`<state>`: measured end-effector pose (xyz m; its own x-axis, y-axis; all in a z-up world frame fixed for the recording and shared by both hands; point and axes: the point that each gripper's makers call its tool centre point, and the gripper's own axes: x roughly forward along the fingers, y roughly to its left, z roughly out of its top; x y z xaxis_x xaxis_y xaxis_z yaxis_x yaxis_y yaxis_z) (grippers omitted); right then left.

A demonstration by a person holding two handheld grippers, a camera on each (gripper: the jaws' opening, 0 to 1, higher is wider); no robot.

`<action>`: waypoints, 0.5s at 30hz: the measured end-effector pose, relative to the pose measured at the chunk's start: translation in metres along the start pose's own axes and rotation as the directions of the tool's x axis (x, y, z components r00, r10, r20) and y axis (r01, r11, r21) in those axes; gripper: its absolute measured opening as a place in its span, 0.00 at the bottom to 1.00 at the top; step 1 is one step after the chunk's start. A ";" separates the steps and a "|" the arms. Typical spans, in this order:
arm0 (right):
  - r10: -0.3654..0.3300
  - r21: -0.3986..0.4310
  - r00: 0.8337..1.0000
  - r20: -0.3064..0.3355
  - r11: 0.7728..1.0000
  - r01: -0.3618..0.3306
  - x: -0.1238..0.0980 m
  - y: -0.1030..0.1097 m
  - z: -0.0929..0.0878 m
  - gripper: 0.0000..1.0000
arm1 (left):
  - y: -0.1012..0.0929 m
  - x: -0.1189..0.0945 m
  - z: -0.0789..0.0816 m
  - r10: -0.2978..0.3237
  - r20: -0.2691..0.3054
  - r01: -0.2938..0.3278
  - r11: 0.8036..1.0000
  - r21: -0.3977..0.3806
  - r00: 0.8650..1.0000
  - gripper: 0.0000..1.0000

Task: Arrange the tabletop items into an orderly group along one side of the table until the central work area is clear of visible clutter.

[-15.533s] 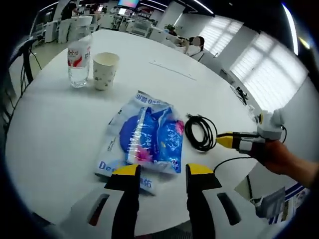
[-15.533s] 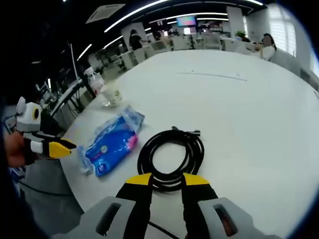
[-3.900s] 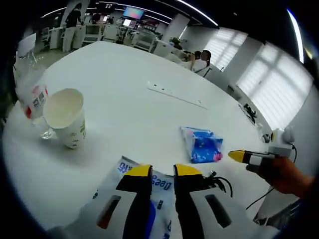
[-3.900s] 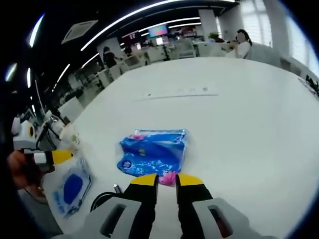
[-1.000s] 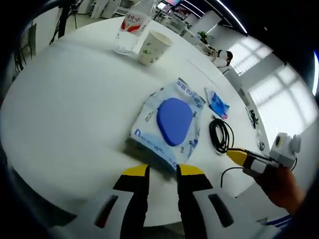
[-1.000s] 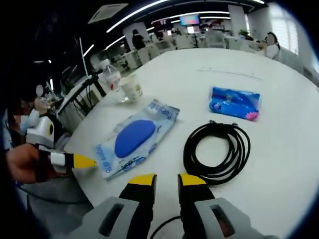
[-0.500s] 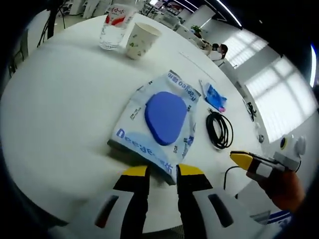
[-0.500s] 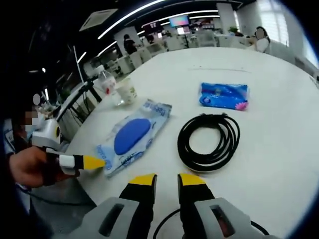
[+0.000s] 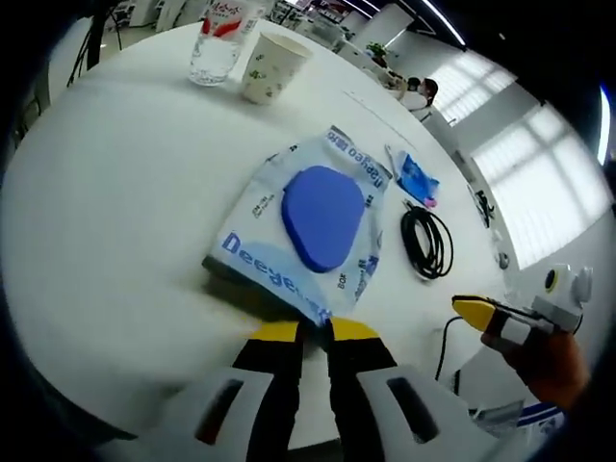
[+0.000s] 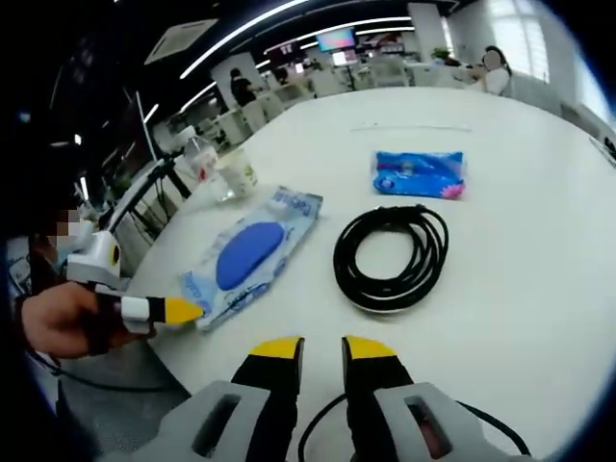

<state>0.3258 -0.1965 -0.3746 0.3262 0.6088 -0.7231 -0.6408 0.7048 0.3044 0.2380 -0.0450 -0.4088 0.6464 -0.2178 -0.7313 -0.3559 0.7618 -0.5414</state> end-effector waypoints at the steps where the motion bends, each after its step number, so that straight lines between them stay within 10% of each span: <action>1: 0.000 0.001 1.000 -0.001 1.000 0.000 0.000 0.000 0.000 0.13 | 0.001 -0.002 0.000 0.003 0.001 -0.003 1.000 -0.001 1.000 0.05; 15: 0.007 0.021 1.000 0.004 1.000 -0.007 0.005 0.003 -0.003 0.12 | 0.029 -0.024 -0.004 0.047 0.010 -0.047 0.999 -0.005 0.999 0.05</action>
<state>0.3234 -0.1922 -0.3789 0.3247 0.6149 -0.7186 -0.6281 0.7083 0.3222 0.2094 -0.0200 -0.4089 0.6356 -0.1760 -0.7517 -0.3893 0.7677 -0.5089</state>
